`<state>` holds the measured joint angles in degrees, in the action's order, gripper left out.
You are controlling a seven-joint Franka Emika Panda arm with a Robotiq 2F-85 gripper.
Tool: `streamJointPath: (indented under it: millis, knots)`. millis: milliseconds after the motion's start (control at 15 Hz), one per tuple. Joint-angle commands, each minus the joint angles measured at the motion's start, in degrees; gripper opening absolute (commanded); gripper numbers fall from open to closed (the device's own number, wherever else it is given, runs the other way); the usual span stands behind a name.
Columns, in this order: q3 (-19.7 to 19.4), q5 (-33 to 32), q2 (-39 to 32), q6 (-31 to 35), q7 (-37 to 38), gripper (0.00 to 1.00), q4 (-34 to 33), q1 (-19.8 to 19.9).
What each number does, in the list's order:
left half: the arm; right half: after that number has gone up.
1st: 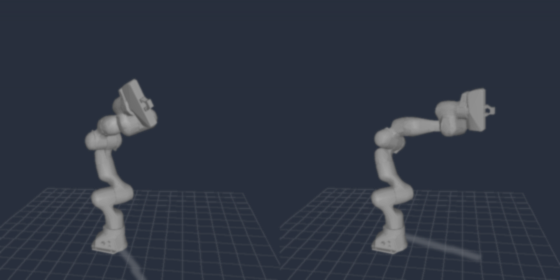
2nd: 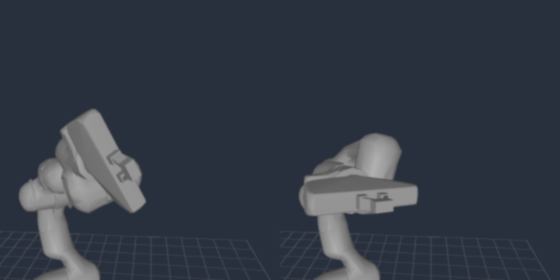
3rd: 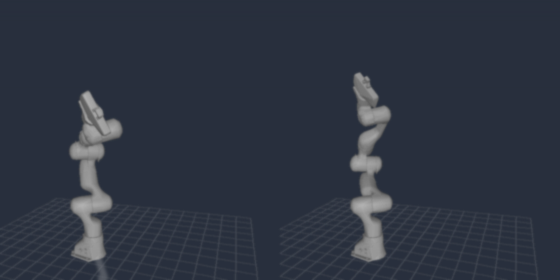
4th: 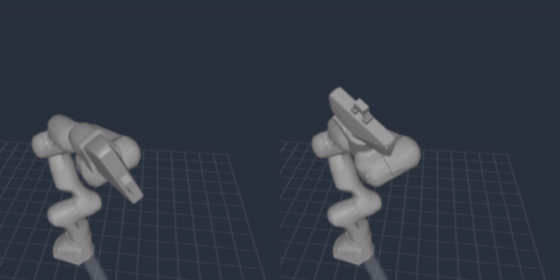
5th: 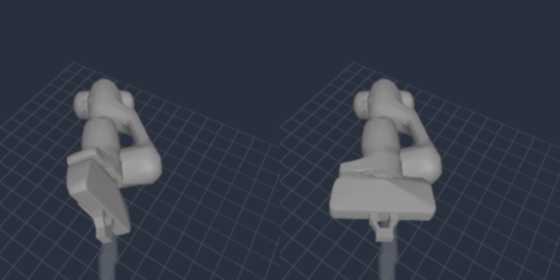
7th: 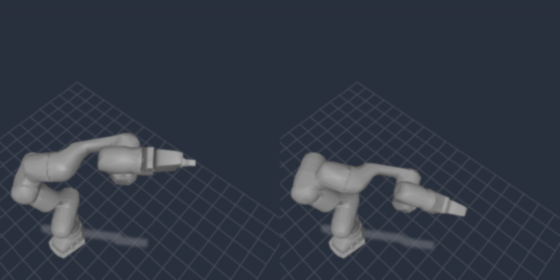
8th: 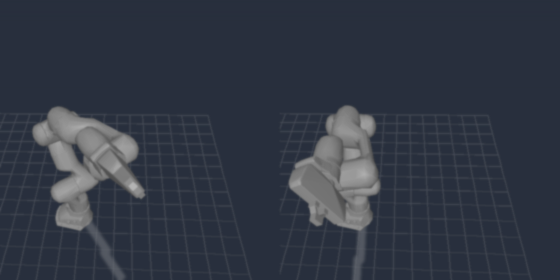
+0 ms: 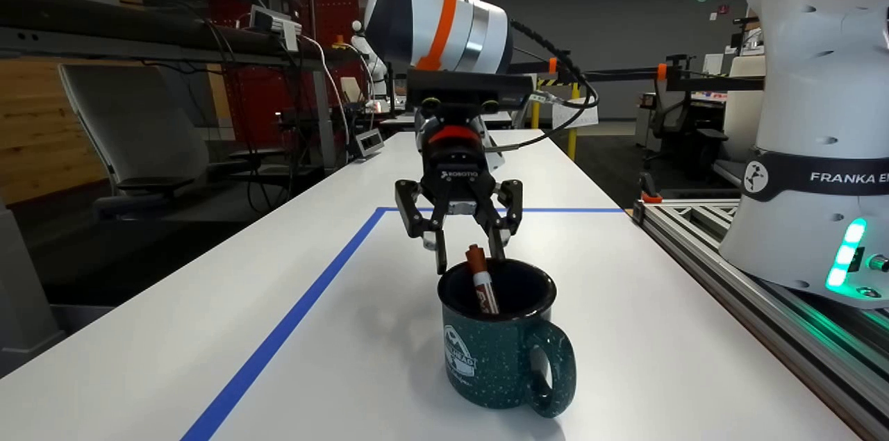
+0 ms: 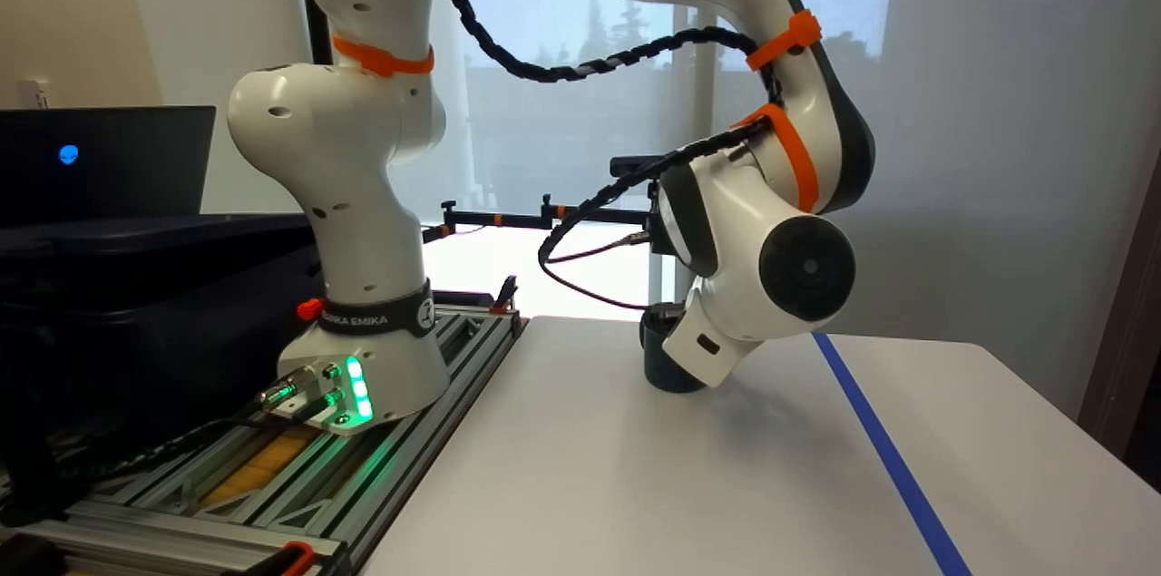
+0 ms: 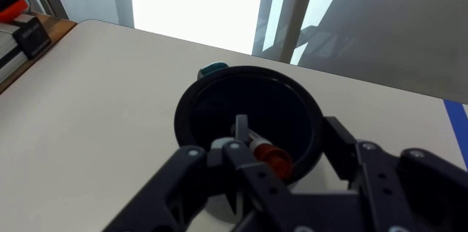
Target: Remove the marker from the cup and put it on the table
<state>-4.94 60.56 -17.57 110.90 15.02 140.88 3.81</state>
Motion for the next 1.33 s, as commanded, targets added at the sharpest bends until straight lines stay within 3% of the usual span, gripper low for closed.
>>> streamJointPath:
  millis: [0, 200, 267, 867, 1267]
  knots:
    - [-0.3, -0.5, -1.0, -0.9, 1.3, 0.29, -0.9, -0.4]
    - [-0.3, -0.3, 0.1, -0.7, 1.3, 0.05, -0.5, -0.6]
    - [-0.4, -0.5, 1.0, -0.9, 1.6, 0.02, 0.0, -0.7]
    - [-1.6, -0.9, 16.0, -1.6, 1.5, 0.05, 9.5, 0.4]
    - [-8.1, 1.2, 26.5, -1.7, -2.1, 0.05, 17.1, 8.0]
